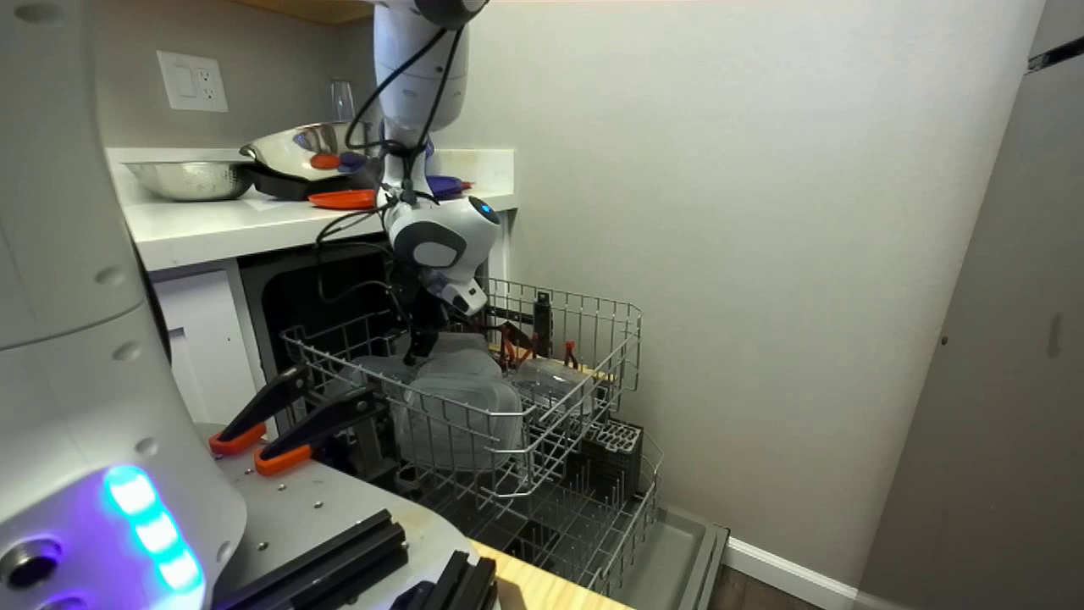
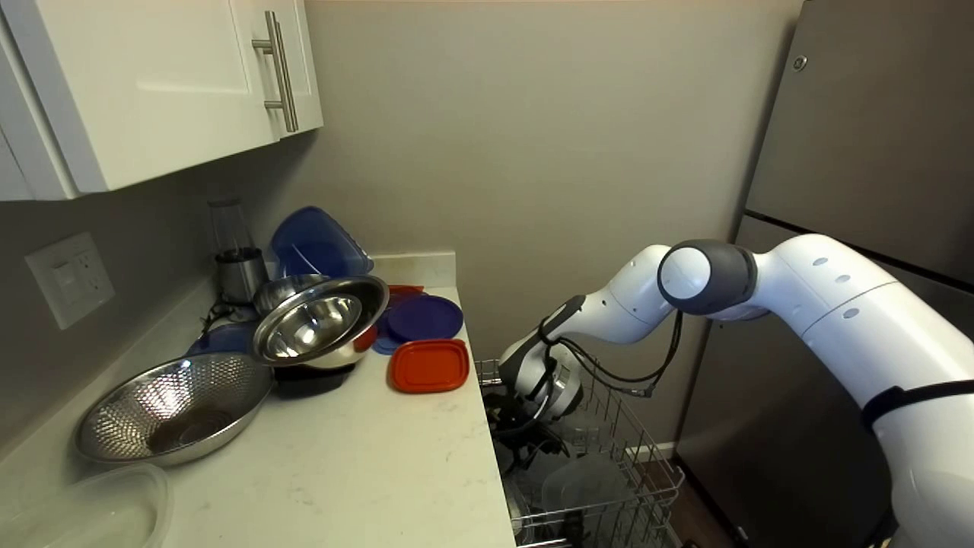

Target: Remove the lunch box to the left in front from the dish rack in the dish washer and put it on the kitchen countertop

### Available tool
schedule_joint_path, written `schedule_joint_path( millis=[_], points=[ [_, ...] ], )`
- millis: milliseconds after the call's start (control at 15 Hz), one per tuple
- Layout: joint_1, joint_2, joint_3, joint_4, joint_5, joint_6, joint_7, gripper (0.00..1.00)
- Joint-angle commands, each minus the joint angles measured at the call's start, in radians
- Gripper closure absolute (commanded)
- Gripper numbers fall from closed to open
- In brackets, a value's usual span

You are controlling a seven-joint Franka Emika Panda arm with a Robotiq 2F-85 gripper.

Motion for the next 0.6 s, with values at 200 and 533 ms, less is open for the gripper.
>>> schedule_joint_path(
  millis=[200, 533],
  points=[
    [-0.056, -0.061, 0.106, -0.166, 0.097, 0.271, -0.115, 0.00],
    [-0.016, -0.031, 0.078, -0.133, 0.068, 0.265, -0.071, 0.00]
  ],
)
